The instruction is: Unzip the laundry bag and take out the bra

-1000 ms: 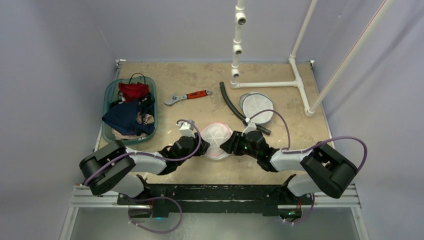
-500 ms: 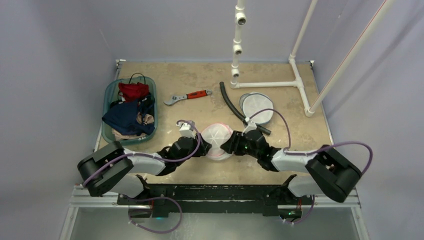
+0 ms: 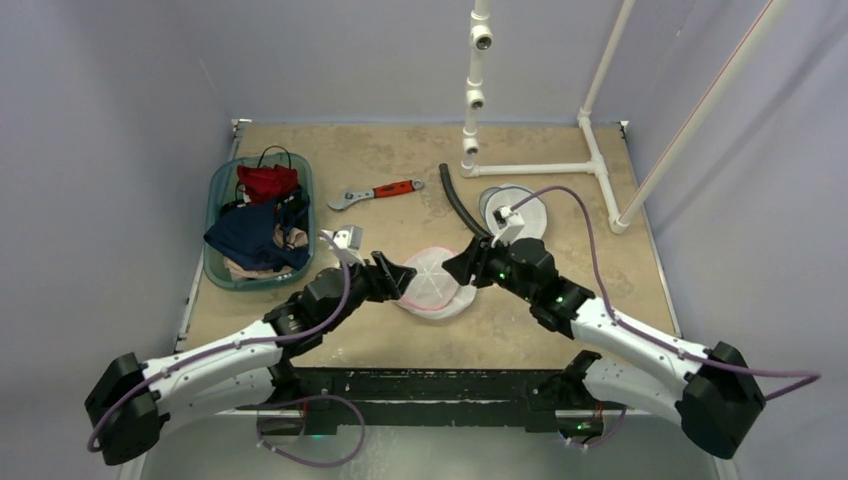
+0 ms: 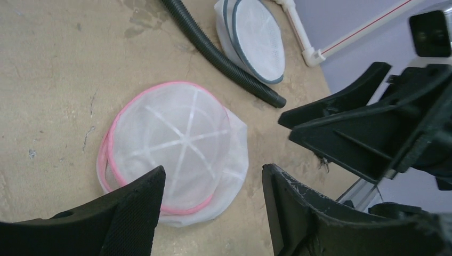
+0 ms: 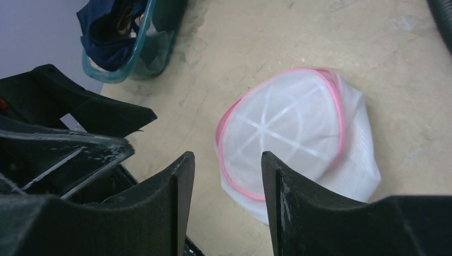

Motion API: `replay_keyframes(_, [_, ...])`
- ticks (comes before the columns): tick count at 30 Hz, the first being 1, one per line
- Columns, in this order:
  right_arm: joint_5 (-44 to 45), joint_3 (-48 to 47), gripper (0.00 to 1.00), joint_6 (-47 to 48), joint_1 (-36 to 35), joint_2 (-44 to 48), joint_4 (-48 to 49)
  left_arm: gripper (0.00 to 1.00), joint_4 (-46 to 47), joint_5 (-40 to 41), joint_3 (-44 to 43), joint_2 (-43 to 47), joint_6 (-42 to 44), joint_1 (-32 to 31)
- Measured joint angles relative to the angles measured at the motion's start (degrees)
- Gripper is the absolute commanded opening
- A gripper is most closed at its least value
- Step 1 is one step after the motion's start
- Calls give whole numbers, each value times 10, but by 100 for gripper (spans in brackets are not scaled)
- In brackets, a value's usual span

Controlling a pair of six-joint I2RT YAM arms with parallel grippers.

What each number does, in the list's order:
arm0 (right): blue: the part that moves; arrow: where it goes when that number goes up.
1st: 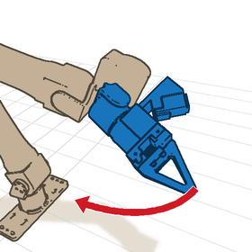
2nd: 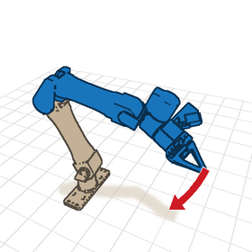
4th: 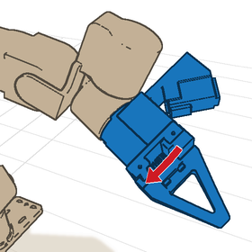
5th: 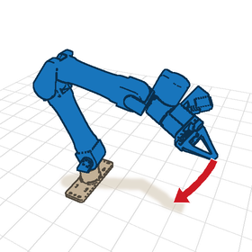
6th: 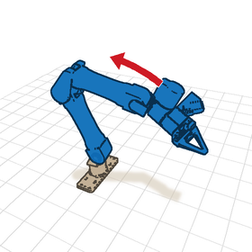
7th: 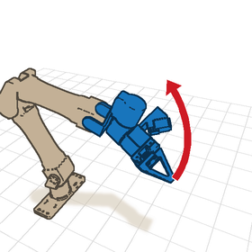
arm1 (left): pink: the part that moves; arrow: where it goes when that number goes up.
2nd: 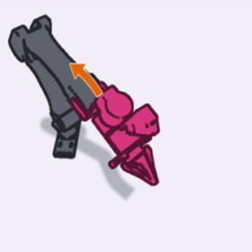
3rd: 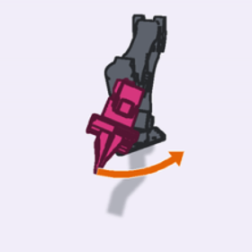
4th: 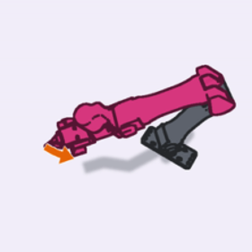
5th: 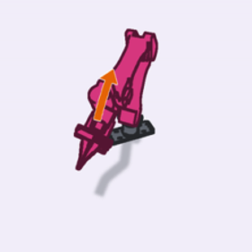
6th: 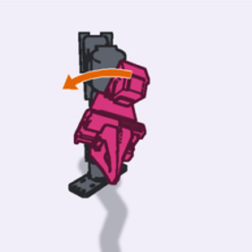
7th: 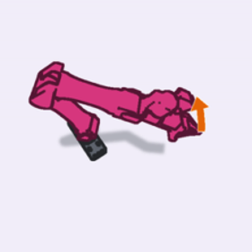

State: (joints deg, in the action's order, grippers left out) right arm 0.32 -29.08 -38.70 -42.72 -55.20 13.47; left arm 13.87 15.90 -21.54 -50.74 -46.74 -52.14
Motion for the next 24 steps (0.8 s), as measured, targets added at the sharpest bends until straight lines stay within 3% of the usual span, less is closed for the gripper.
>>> replay_keyframes(8, [-76, -13, 50, -20, 0, -127, 114, 65, -94, 20, -2, 109, 12, 0])
replay_keyframes(17, [-69, -38, 49, -29, 0, -248, 181, 64, -183, 43, -19, 142, 13, 0])
replay_keyframes(24, [-58, 5, 49, -25, 0, -285, 222, 64, -194, 43, -19, 144, 14, 0])
